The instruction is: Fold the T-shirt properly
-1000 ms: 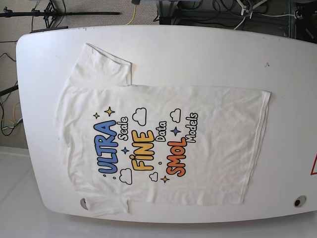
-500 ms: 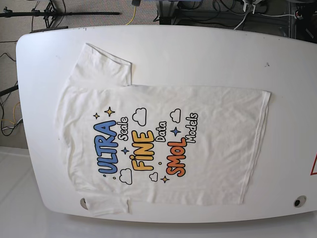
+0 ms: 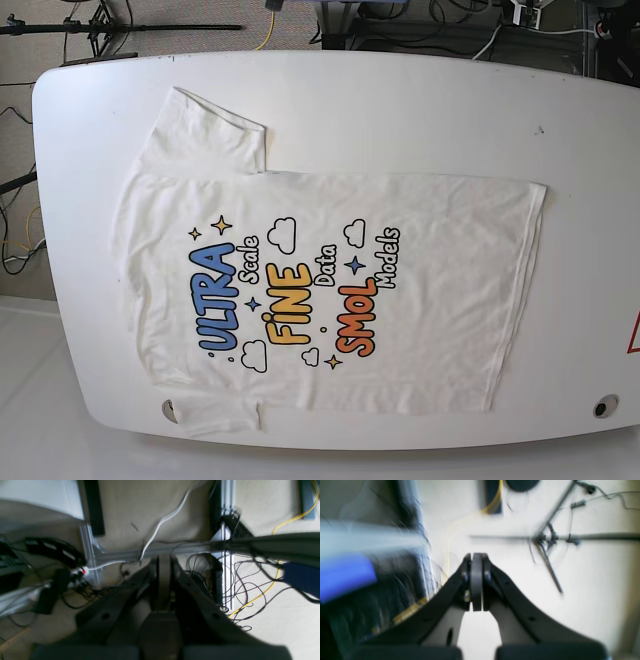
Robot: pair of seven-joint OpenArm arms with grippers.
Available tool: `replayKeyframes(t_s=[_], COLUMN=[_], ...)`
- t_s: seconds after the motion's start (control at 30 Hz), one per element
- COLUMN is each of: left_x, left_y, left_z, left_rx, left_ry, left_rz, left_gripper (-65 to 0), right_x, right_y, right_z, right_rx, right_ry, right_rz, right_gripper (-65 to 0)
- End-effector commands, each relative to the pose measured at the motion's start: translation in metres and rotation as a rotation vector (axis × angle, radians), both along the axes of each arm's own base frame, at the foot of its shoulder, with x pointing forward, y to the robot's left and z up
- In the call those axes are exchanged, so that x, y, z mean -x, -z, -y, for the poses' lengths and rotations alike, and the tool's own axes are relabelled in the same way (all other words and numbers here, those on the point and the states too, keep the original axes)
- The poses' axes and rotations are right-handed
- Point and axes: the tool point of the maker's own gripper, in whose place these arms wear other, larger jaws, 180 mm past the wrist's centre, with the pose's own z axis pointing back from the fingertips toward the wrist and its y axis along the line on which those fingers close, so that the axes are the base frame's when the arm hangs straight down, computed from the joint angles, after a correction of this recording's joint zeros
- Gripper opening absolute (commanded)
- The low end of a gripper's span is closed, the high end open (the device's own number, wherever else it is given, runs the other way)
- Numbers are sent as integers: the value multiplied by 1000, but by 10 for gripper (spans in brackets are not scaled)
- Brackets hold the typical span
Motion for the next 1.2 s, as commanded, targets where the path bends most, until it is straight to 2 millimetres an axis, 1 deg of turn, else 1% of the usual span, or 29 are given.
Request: replayKeyframes(t_s=[0.0,0.13,0.2,0.4,0.47,0.53,0.8,0.87,1.07,1.13,1.17], left_x=[-4,-15,-27,-43,-48,-52,-61,-61,-65,-74,-75], left_y=[-13,-29,-43,-64,-70,-74,-89,-93,-101,-114,-116], left_z=[-3,-5,-6,-9,-10,-16,-17,-11,-7,5,8], left_rx=[-11,-14,-25,-42,-43,-36,14,56,68,81,85], left_ry=[6,10,23,41,46,38,44,45,43,105,114], left_rz=[21,61,103,157,173,180,217,212,227,254,258], left_gripper=[-650,-650,-650,-650,-650,-650,-650,-650,-650,-650,-650], right_x=[-1,-15,-30,-48,-54,-64,-86,-102,-125,-146,-148], right_y=[-11,-25,-42,-61,-65,-76,-89,-98,-109,-119,-120], right_z=[5,6,1,-5,-7,-3,1,2,2,3,3], right_rx=[12,10,-12,-22,-21,10,7,-2,-12,-17,-16], right_ry=[-1,-1,1,-23,-34,-50,-34,-22,-16,-22,-24], right_rz=[5,44,86,136,151,177,230,271,335,396,404], right_gripper=[-650,-650,-650,-650,-650,-650,-650,-650,-650,-650,-650])
